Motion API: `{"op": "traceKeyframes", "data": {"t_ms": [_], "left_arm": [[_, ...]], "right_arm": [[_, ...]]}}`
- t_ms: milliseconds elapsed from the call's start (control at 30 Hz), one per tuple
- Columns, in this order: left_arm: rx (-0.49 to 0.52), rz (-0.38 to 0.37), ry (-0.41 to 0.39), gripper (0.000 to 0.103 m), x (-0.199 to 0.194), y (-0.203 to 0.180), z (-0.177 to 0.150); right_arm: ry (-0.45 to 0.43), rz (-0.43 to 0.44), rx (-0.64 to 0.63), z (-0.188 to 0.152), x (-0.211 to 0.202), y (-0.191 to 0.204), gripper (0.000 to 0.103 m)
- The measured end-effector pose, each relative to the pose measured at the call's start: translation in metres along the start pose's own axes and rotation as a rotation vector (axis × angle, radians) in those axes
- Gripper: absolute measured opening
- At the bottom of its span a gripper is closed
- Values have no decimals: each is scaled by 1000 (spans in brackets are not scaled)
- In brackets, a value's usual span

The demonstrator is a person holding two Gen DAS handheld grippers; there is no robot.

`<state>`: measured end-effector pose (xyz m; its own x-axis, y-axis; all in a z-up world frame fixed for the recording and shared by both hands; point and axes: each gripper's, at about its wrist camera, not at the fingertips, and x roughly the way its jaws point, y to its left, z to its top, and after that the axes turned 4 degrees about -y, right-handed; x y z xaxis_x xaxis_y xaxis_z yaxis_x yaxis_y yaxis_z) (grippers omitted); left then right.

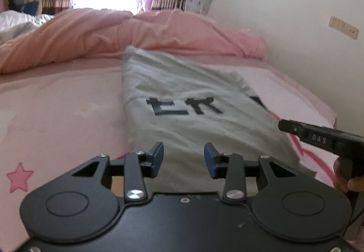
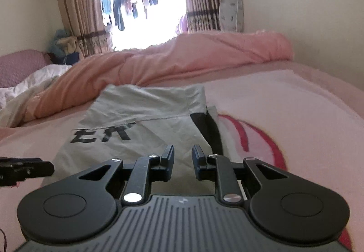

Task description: Fold large clothes

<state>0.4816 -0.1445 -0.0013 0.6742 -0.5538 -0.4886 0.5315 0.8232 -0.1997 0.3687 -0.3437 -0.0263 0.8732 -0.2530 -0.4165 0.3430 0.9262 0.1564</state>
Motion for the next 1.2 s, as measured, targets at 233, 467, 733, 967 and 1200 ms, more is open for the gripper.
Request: {"op": "traceKeyframes", "data": {"t_ms": [233, 467, 733, 967, 1200], "left_arm": [[62, 30, 15, 39, 23, 0, -30], [-7, 17, 28, 39, 16, 8, -24], [-19, 2, -29, 40, -38, -12, -31], [-14, 4, 21, 41, -46, -20, -64], [40, 14, 2, 42, -36, -22, -85]], "right_arm": [[31, -10, 22, -21, 22, -10, 18], [36, -26, 28, -14, 12, -9, 20], [-29, 30, -4, -11, -50, 3, 23], [-3, 51, -39, -29, -66, 9, 24], [85, 8, -21, -59, -40, 0, 23]]}}
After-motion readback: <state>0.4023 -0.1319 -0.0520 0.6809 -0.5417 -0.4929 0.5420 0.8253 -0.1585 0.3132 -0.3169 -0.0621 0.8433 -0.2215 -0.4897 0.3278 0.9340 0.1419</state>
